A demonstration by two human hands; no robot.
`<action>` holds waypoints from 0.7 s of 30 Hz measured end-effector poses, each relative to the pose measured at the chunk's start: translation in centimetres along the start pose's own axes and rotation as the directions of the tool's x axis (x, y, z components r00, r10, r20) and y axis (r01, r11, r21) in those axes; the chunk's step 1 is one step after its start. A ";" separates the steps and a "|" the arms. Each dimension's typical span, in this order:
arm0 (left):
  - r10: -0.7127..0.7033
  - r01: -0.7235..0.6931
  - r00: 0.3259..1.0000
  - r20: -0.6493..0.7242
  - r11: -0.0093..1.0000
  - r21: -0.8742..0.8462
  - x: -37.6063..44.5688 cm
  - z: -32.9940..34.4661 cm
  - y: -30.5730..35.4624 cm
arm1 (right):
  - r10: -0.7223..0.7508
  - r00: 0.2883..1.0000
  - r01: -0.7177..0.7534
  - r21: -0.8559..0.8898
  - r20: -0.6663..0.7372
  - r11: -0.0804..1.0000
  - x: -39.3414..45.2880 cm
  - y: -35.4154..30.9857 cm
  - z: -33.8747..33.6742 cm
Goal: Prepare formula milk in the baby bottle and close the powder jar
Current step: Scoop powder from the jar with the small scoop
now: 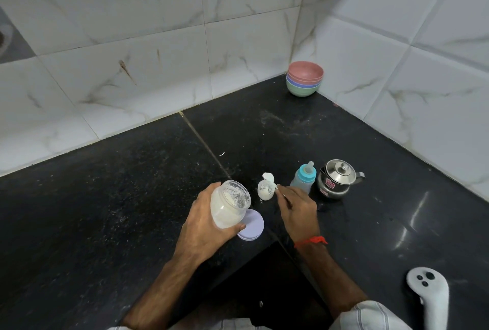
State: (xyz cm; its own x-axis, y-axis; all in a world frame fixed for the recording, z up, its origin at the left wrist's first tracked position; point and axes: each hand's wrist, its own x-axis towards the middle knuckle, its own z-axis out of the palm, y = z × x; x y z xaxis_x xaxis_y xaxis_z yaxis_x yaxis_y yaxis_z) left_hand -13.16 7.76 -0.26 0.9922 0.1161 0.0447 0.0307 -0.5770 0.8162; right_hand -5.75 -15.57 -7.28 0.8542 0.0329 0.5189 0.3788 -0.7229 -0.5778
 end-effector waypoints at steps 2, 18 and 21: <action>0.006 -0.006 1.000 0.000 1.000 0.006 0.1 0.1 0.0 | -0.003 1.000 0.003 -0.003 0.004 1.000 0.1 -0.1 -0.1; 0.024 -0.023 1.000 0.012 0.999 -0.036 -0.1 0.6 0.0 | -0.057 0.995 0.058 -0.002 -0.077 0.998 0.4 0.0 -0.9; 0.026 -0.026 1.000 0.005 0.999 -0.034 -0.1 0.6 -0.1 | -0.076 0.992 0.076 -0.006 -0.103 0.997 0.5 -0.5 -1.3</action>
State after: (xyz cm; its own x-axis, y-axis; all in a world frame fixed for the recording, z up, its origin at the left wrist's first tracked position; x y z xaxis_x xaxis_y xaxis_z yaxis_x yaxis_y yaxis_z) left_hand -13.23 7.32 -0.75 0.9933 0.0966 0.0632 0.0007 -0.5523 0.8336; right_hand -6.01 -16.08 -5.93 0.7815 0.0168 0.6236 0.4406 -0.7226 -0.5327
